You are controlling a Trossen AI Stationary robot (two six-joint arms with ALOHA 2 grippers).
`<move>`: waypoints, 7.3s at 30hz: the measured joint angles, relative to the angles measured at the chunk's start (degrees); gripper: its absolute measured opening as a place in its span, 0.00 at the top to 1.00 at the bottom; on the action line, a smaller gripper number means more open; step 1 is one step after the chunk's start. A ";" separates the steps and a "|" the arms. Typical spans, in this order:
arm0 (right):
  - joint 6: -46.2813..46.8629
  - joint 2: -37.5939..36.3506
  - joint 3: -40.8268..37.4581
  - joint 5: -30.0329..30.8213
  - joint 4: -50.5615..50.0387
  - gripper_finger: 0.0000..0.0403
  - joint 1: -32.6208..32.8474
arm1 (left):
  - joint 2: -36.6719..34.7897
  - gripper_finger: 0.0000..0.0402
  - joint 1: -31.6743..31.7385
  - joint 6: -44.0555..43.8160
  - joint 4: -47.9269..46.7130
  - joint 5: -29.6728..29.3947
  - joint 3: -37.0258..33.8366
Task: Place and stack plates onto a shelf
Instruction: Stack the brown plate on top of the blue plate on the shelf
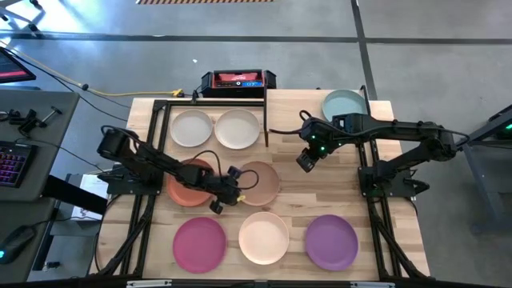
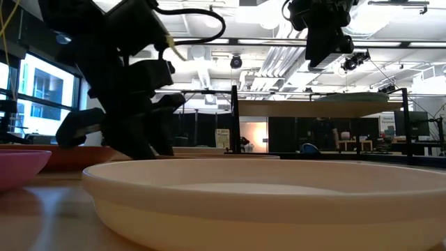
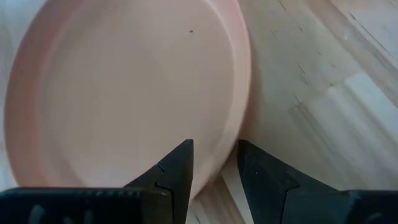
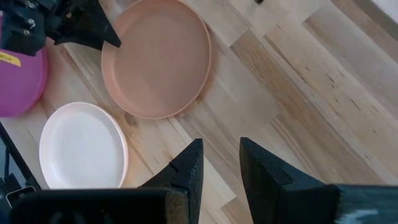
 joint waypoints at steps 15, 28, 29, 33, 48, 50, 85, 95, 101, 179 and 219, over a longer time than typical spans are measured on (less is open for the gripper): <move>0.00 0.00 0.00 0.00 0.30 0.79 0.00 | 0.61 0.94 0.01 1.31 -3.93 1.68 2.08; 0.02 0.00 0.00 0.00 0.42 0.79 0.00 | -0.60 0.99 -0.07 -1.24 -4.23 2.19 2.50; 0.02 0.00 0.00 0.00 0.44 0.79 0.00 | -0.93 0.99 -0.20 -1.26 -4.85 1.74 3.14; 0.18 -0.02 0.00 0.00 0.92 0.79 0.00 | -1.78 0.99 -0.48 -1.21 -9.01 1.08 6.48; 7.61 -0.02 0.00 4.59 3.65 0.79 -0.15 | -2.26 1.00 -2.60 5.24 -24.32 -7.12 17.47; 7.69 -0.02 0.00 4.59 3.98 0.79 -0.15 | -2.26 1.00 -2.91 6.67 -24.24 -8.30 19.02; 10.28 0.00 0.00 6.71 8.60 0.80 -0.15 | -2.30 1.00 -2.75 18.93 -24.27 -17.80 28.85; 10.52 0.02 0.00 7.06 8.62 0.97 -0.15 | -2.30 1.00 -2.75 18.51 -22.76 -18.18 28.85; 10.64 0.02 0.00 7.11 8.69 0.98 -0.15 | -2.30 0.98 -2.75 18.39 -22.55 -18.29 28.85; 12.48 -7.64 -0.02 11.21 1.17 1.00 -12.40 | -16.62 0.62 -0.94 0.31 -24.69 -31.94 28.83; 2.36 -23.63 -0.02 9.00 -12.44 1.00 -54.30 | -21.16 0.63 -0.82 -5.26 -34.31 -34.15 28.81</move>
